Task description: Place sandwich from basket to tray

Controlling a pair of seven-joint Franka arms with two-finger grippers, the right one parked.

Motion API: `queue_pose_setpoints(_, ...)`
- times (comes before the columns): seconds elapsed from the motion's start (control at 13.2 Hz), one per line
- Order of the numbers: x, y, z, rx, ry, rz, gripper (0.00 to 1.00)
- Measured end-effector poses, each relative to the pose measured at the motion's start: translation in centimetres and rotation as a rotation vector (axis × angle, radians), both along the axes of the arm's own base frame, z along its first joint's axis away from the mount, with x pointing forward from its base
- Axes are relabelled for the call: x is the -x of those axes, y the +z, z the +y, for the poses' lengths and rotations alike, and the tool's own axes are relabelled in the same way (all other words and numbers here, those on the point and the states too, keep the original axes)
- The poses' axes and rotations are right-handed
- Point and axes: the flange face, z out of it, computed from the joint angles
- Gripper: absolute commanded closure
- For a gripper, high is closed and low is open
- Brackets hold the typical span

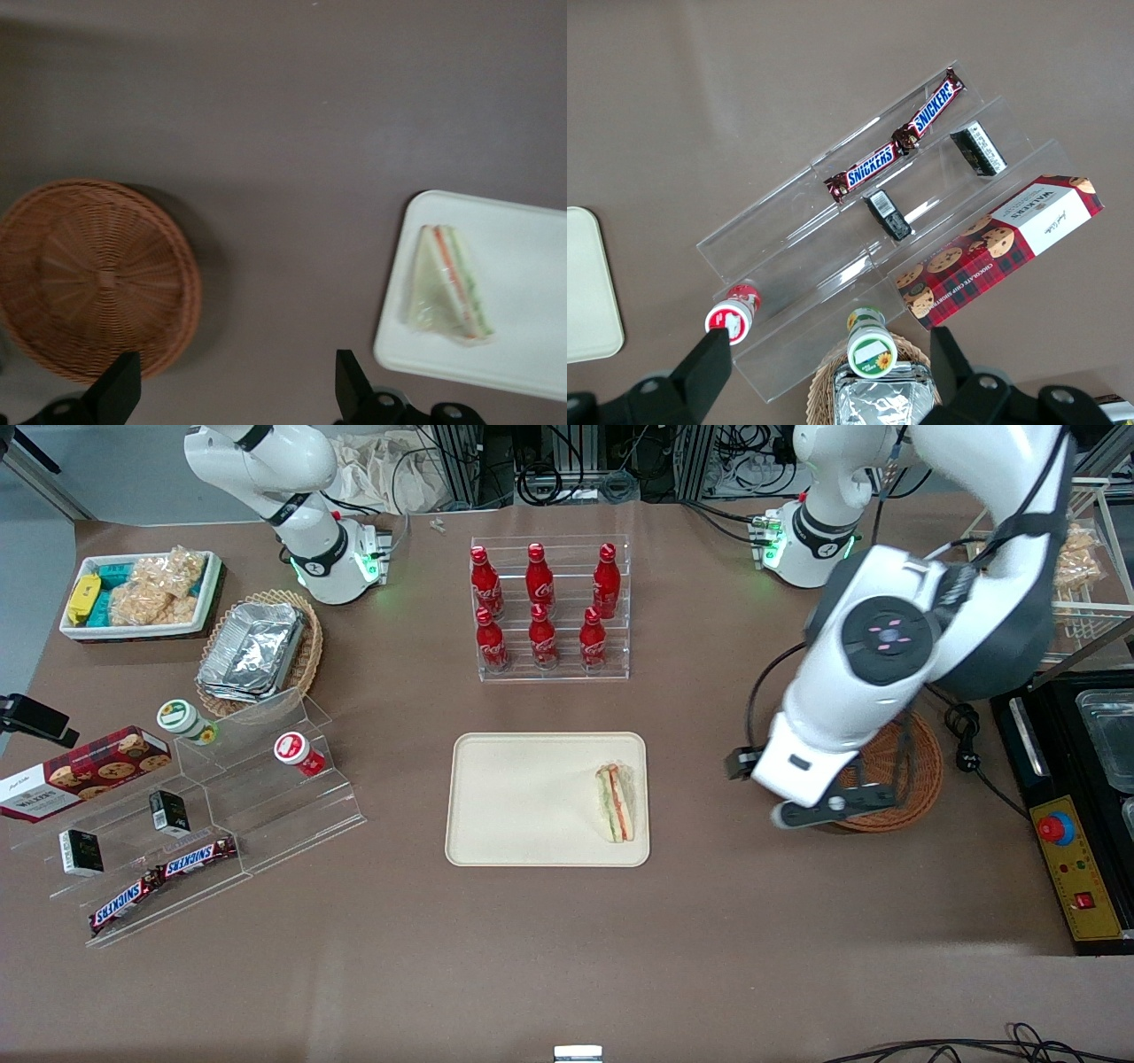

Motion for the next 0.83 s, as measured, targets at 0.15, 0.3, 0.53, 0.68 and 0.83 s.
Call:
queue_pose_setpoints(0.15, 1.2, 0.7, 4.9, 0.011, -0.090, 0.034, 0.01)
queue_pose_setpoints(0.3, 2.4, 1.5, 10.8, 0.017, -0.174, 0.057, 0.01)
queue_pose_setpoints(0.53, 3.5, 2.3, 17.9, 0.020, -0.314, 0.108, 0.01)
queue_pose_setpoints(0.68, 3.5, 2.4, 20.4, 0.025, -0.364, 0.119, 0.01)
queue_pose_setpoints(0.83, 3.5, 2.2, 20.6, 0.025, -0.394, 0.128, 0.01)
